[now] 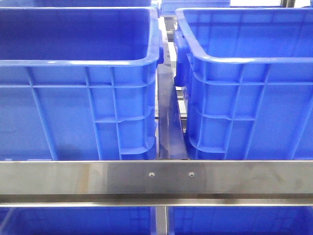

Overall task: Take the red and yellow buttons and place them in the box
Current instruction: 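Lift the red button with the left gripper and pass it to the right gripper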

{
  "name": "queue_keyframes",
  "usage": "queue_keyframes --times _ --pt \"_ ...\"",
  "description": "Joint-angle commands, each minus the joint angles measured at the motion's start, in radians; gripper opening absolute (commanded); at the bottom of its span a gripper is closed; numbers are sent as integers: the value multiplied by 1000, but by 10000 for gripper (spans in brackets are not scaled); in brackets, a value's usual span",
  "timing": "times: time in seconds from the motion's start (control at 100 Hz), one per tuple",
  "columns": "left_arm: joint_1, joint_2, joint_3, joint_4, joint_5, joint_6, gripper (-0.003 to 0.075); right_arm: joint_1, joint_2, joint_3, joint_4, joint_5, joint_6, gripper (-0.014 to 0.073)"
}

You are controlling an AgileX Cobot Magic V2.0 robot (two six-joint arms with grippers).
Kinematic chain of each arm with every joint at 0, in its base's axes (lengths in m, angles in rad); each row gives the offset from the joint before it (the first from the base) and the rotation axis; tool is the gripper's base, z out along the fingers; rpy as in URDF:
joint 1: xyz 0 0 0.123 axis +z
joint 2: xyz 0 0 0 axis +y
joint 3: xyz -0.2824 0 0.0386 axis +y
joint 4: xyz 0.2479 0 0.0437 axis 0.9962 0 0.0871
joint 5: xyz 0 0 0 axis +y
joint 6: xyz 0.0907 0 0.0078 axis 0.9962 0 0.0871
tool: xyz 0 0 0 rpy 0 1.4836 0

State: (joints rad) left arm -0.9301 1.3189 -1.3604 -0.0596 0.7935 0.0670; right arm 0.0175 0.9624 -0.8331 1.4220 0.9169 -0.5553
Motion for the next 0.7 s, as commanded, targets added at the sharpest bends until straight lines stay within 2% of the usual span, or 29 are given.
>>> queue_keyframes --times 0.0,0.24,0.69 --pt "-8 -26 -28 -10 -66 -1 -19 -2 20 -26 98 28 -39 603" --pt "-8 -26 -28 -10 -66 -1 -19 8 66 -28 120 54 -68 603" --pt "-8 -26 -28 -10 -68 -1 -19 144 167 -29 211 21 -170 590"
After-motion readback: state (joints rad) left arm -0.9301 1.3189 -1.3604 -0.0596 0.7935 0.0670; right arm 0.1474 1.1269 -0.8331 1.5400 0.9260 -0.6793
